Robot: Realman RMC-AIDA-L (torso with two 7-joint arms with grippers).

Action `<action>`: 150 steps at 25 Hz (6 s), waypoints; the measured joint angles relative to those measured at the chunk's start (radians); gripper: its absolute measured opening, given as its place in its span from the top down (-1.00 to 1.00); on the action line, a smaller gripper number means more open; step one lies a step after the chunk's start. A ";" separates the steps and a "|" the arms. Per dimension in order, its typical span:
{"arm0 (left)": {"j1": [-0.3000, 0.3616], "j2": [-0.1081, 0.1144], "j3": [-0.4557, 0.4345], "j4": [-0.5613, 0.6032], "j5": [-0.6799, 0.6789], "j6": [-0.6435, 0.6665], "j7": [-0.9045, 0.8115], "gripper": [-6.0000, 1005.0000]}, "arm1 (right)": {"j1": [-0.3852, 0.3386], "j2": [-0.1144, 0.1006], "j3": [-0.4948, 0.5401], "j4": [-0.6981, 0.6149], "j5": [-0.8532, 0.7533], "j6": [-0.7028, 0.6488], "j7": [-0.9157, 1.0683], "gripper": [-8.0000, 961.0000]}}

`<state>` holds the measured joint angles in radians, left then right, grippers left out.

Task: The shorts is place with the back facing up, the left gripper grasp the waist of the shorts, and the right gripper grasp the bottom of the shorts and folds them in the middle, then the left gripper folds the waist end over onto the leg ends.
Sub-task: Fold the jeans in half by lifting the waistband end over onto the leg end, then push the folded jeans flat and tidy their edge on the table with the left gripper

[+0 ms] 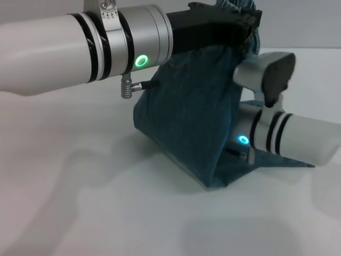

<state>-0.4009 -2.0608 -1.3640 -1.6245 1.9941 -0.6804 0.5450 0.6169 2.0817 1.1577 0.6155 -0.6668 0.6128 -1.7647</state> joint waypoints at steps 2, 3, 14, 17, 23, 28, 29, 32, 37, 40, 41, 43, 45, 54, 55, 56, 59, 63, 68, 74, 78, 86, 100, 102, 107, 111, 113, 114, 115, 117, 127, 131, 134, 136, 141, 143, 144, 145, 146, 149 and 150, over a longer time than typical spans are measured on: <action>0.001 0.000 -0.001 0.003 0.000 0.001 0.000 0.88 | 0.013 0.001 -0.004 -0.009 0.002 -0.001 0.000 0.99; 0.002 0.000 -0.001 0.003 0.000 0.001 0.000 0.88 | 0.013 0.001 -0.004 -0.012 0.002 -0.004 0.000 0.99; 0.012 0.002 -0.013 0.011 0.002 0.001 0.001 0.89 | -0.097 -0.008 0.067 -0.035 -0.005 -0.055 -0.081 0.99; 0.013 0.001 -0.013 0.013 0.003 0.001 0.001 0.88 | -0.128 -0.009 0.117 -0.017 -0.005 -0.056 -0.129 0.99; 0.013 0.001 -0.014 0.027 0.003 0.003 0.002 0.84 | -0.196 -0.007 0.217 0.034 -0.005 -0.082 -0.279 0.99; 0.016 0.001 -0.004 0.039 0.001 0.033 0.005 0.80 | -0.280 -0.008 0.334 0.080 -0.005 -0.148 -0.384 0.99; 0.015 0.000 -0.002 0.049 0.001 0.042 0.009 0.79 | -0.302 -0.009 0.357 0.090 -0.006 -0.152 -0.399 0.99; 0.003 -0.001 0.011 0.083 -0.004 0.062 0.014 0.77 | -0.387 -0.013 0.426 0.146 -0.015 -0.152 -0.415 0.99; -0.032 -0.003 0.120 0.172 -0.029 0.187 0.016 0.73 | -0.522 -0.008 0.497 0.272 -0.050 -0.146 -0.412 0.99; -0.064 -0.007 0.192 0.238 -0.052 0.250 0.016 0.71 | -0.564 -0.005 0.500 0.307 -0.049 -0.145 -0.410 0.99; -0.073 -0.007 0.212 0.250 -0.062 0.263 0.017 0.71 | -0.571 -0.005 0.498 0.314 -0.048 -0.145 -0.410 0.99; -0.089 -0.008 0.261 0.269 -0.076 0.304 0.018 0.69 | -0.576 -0.004 0.493 0.319 -0.049 -0.144 -0.410 0.99; -0.094 -0.008 0.294 0.272 -0.076 0.337 0.018 0.68 | -0.576 -0.004 0.490 0.319 -0.051 -0.142 -0.408 0.99; -0.029 -0.001 0.327 0.264 -0.072 0.439 0.055 0.01 | -0.590 -0.005 0.491 0.308 -0.047 -0.084 -0.406 0.99; -0.010 -0.001 0.327 0.263 -0.071 0.444 0.068 -0.05 | -0.597 -0.004 0.493 0.308 -0.047 -0.071 -0.407 0.99; -0.010 -0.001 0.327 0.263 -0.071 0.444 0.068 -0.12 | -0.603 -0.004 0.497 0.307 -0.047 -0.060 -0.411 0.99; 0.081 0.002 0.324 0.258 -0.070 0.473 0.112 -0.30 | -0.622 -0.001 0.516 0.299 -0.045 -0.017 -0.439 0.99; 0.139 0.002 0.353 0.275 -0.070 0.574 0.141 -0.39 | -0.627 0.000 0.545 0.259 -0.044 0.055 -0.451 0.99; 0.159 0.002 0.388 0.289 -0.070 0.656 0.146 -0.08 | -0.618 0.000 0.556 0.229 -0.040 0.088 -0.464 0.99; 0.169 0.001 0.604 0.389 0.105 1.153 -0.007 0.28 | -0.617 0.000 0.549 0.222 -0.038 0.091 -0.484 0.99; 0.155 -0.002 0.667 0.509 0.237 1.367 -0.272 0.64 | -0.619 0.000 0.548 0.216 -0.038 0.093 -0.484 0.99; 0.070 -0.007 0.782 0.809 0.417 1.760 -0.634 0.98 | -0.633 0.001 0.551 0.204 -0.041 0.118 -0.501 0.99; 0.024 -0.002 0.972 0.926 0.462 1.501 -0.700 0.97 | -0.657 0.003 0.547 0.111 0.102 0.255 -0.659 0.99; 0.024 -0.002 0.972 0.926 0.462 1.501 -0.700 0.96 | -0.654 0.002 0.548 0.104 0.102 0.256 -0.660 0.99; 0.031 0.002 1.015 0.929 0.529 1.404 -0.775 0.96 | -0.653 0.001 0.544 0.105 0.101 0.264 -0.660 0.99; 0.034 -0.002 0.992 0.966 0.543 1.378 -0.794 0.95 | -0.650 0.001 0.544 0.105 0.100 0.269 -0.658 0.99; 0.027 -0.002 0.965 0.972 0.541 1.370 -0.795 0.95 | -0.649 0.000 0.543 0.106 0.098 0.270 -0.656 0.99; 0.024 -0.002 0.946 0.974 0.541 1.361 -0.795 0.95 | -0.649 0.000 0.543 0.107 0.097 0.271 -0.656 0.99; 0.021 -0.002 0.934 0.975 0.542 1.355 -0.795 0.95 | -0.649 0.000 0.543 0.107 0.097 0.273 -0.655 0.99; 0.008 -0.002 0.906 0.983 0.544 1.343 -0.796 0.95 | -0.649 0.000 0.543 0.107 0.096 0.277 -0.655 0.98; -0.100 -0.006 0.875 1.076 0.542 1.335 -0.882 0.93 | -0.659 0.001 0.543 0.103 0.096 0.285 -0.652 0.95; -0.119 -0.005 0.846 1.091 0.544 1.335 -0.884 0.93 | -0.661 0.001 0.543 0.099 0.096 0.293 -0.652 0.94; -0.136 -0.006 0.838 1.105 0.544 1.335 -0.884 0.92 | -0.661 0.001 0.543 0.096 0.096 0.297 -0.652 0.94; -0.161 -0.008 0.833 1.128 0.545 1.334 -0.884 0.92 | -0.661 0.002 0.543 0.095 0.096 0.298 -0.652 0.93; -0.161 -0.009 0.803 1.139 0.545 1.370 -0.870 0.91 | -0.663 0.003 0.543 0.092 0.097 0.307 -0.652 0.92; -0.139 -0.008 0.779 1.132 0.545 1.432 -0.837 0.91 | -0.663 0.003 0.543 0.090 0.098 0.316 -0.659 0.91; -0.115 -0.007 0.757 1.121 0.545 1.479 -0.800 0.91 | -0.663 0.003 0.544 0.089 0.099 0.319 -0.664 0.91; -0.089 -0.007 0.726 1.105 0.543 1.526 -0.752 0.91 | -0.663 0.003 0.544 0.088 0.100 0.323 -0.674 0.91; -0.055 -0.007 0.689 1.091 0.542 1.557 -0.711 0.91 | -0.663 0.003 0.545 0.087 0.102 0.326 -0.687 0.91; 0.041 -0.009 0.562 1.039 0.537 1.650 -0.604 0.90 | -0.658 0.004 0.548 0.087 0.114 0.331 -0.752 0.90; 0.073 -0.009 0.525 1.027 0.537 1.685 -0.576 0.90 | -0.658 0.006 0.545 0.087 0.133 0.334 -0.800 0.90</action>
<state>-0.3274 -2.0696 -0.8387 -0.5975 2.5311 1.0043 -0.0314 -0.0415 2.0873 1.7025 0.7023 -0.5338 0.9465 -2.5649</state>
